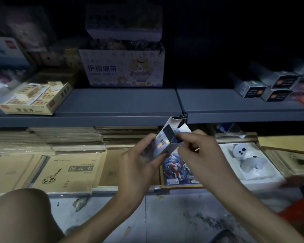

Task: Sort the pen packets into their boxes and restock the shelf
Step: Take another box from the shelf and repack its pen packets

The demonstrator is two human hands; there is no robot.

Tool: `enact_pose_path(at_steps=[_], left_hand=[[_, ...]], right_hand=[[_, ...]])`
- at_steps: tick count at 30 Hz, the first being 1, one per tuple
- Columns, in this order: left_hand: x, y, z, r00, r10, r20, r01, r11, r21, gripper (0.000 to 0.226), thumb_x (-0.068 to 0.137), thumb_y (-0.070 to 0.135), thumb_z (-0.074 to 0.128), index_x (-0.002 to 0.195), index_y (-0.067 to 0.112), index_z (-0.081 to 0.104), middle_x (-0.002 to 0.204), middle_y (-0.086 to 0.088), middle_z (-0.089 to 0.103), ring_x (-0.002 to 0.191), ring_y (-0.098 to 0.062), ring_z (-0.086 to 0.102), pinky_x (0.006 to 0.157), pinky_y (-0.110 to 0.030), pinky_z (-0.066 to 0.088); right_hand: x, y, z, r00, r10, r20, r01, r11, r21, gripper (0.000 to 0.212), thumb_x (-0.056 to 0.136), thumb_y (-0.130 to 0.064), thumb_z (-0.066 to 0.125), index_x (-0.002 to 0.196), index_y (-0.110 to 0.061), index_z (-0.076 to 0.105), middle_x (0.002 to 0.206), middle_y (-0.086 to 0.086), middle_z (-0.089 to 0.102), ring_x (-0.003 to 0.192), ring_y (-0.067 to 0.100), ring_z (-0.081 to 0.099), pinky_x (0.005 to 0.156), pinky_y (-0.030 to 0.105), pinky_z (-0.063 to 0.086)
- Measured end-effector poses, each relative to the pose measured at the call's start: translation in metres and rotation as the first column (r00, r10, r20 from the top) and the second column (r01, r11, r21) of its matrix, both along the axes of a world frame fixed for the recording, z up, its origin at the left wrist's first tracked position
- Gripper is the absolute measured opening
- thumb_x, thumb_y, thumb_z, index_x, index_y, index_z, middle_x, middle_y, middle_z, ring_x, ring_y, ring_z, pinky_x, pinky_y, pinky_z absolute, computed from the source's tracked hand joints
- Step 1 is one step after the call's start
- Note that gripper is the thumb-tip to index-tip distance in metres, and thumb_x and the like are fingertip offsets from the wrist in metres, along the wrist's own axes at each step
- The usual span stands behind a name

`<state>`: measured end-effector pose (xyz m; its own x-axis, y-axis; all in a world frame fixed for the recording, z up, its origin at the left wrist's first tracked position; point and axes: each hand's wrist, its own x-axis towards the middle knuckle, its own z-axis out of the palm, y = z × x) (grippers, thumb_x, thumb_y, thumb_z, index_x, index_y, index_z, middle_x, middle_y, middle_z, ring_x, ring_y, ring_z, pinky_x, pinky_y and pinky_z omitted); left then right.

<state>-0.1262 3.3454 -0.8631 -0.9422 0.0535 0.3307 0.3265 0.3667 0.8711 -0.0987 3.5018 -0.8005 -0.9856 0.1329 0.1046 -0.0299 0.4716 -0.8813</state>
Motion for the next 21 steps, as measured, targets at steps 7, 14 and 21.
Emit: enact_pose_path(at_steps=[7,14,21], left_hand=[[-0.005,-0.005,-0.001,0.976,-0.115,0.184,0.072,0.971,0.227,0.042,0.078,0.016,0.087,0.116,0.025,0.07,0.106,0.02,0.076,0.099,0.005,0.07,0.079,-0.01,0.053],[0.009,0.002,0.008,0.969,-0.22,0.112,0.165,0.916,0.366,0.068,0.087,0.008,0.079,0.142,0.03,0.046,0.116,0.007,0.077,0.11,-0.01,0.072,0.092,-0.031,0.059],[0.018,-0.002,0.008,0.963,-0.271,-0.002,0.256,0.909,0.33,0.056,0.092,0.002,0.074,0.134,0.033,0.056,0.132,0.007,0.065,0.117,-0.016,0.068,0.088,-0.031,0.06]], right_hand=[[-0.003,0.028,0.002,0.978,-0.158,-0.135,0.143,0.983,-0.114,0.038,0.091,0.0,0.063,0.096,-0.035,0.077,0.088,-0.003,0.066,0.077,0.009,0.063,0.068,0.013,0.047],[0.004,0.011,-0.003,0.995,-0.028,-0.097,0.004,0.971,-0.238,0.034,0.095,-0.006,0.07,0.113,-0.035,0.073,0.104,-0.022,0.075,0.101,-0.003,0.07,0.077,0.016,0.058],[0.013,-0.001,-0.019,0.942,-0.008,-0.336,0.019,0.999,0.03,0.028,0.099,-0.009,0.065,0.118,-0.028,0.075,0.121,-0.013,0.063,0.109,0.012,0.067,0.089,0.027,0.058]])
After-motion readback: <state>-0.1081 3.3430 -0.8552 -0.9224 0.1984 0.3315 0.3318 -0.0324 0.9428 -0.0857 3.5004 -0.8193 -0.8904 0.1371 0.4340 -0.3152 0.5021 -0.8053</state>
